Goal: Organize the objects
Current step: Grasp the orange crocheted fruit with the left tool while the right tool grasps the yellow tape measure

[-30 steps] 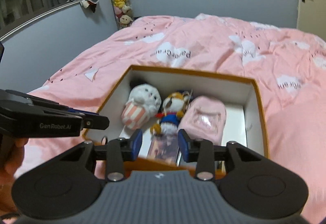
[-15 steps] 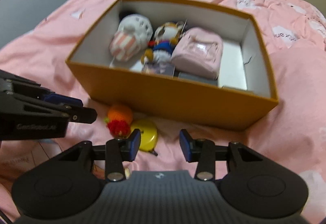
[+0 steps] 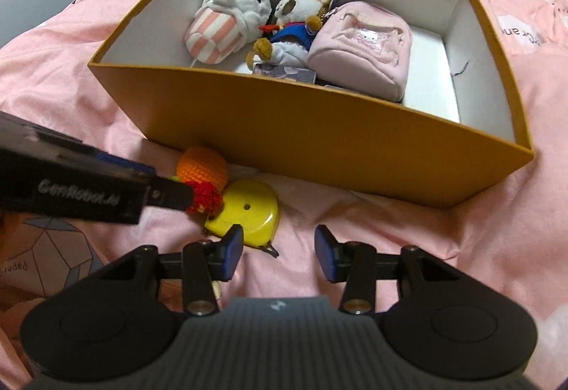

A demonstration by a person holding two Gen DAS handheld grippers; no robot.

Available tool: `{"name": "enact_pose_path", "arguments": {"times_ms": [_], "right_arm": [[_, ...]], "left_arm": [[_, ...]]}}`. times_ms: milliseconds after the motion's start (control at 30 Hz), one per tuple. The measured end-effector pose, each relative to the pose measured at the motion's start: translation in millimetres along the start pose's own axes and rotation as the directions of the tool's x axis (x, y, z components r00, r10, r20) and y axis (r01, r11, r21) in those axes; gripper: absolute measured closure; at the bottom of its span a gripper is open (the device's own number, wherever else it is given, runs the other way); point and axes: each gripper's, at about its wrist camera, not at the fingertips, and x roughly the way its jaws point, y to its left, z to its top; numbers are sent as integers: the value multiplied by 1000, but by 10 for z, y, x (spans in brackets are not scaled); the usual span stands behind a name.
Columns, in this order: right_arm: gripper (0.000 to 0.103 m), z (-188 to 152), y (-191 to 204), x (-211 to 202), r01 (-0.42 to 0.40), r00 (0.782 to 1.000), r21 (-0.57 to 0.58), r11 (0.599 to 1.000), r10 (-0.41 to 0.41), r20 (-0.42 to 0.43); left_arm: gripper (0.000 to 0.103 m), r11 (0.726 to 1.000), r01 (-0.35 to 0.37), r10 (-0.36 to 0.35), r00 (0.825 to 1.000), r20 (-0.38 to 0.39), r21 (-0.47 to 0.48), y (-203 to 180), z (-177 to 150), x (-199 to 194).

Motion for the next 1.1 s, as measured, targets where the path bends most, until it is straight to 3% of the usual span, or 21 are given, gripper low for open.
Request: {"name": "enact_pose_path", "arguments": {"times_ms": [233, 433, 500, 600, 800, 1100], "right_arm": [[57, 36, 10, 100, -44, 999, 1, 999, 44, -22], [55, 65, 34, 159, -106, 994, 5, 994, 106, -39], [47, 84, 64, 184, -120, 992, -4, 993, 119, -49], [46, 114, 118, 226, -130, 990, -25, 991, 128, -59], [41, 186, 203, 360, -88, 993, -60, 994, 82, -85], [40, 195, 224, 563, -64, 990, -36, 997, 59, -125]], "left_arm": [[44, 998, 33, -33, 999, 1, -55, 69, 67, 244], [50, 999, 27, -27, 1000, -15, -30, 52, 52, 211], [51, 1000, 14, -14, 1000, -14, -15, 46, 26, 114], [51, 1000, -8, 8, 1000, -5, 5, 70, -13, -19], [51, 998, -61, 61, 998, 19, 30, 83, -15, -136], [50, 997, -65, 64, 997, 30, 39, 84, -4, -171]]}}
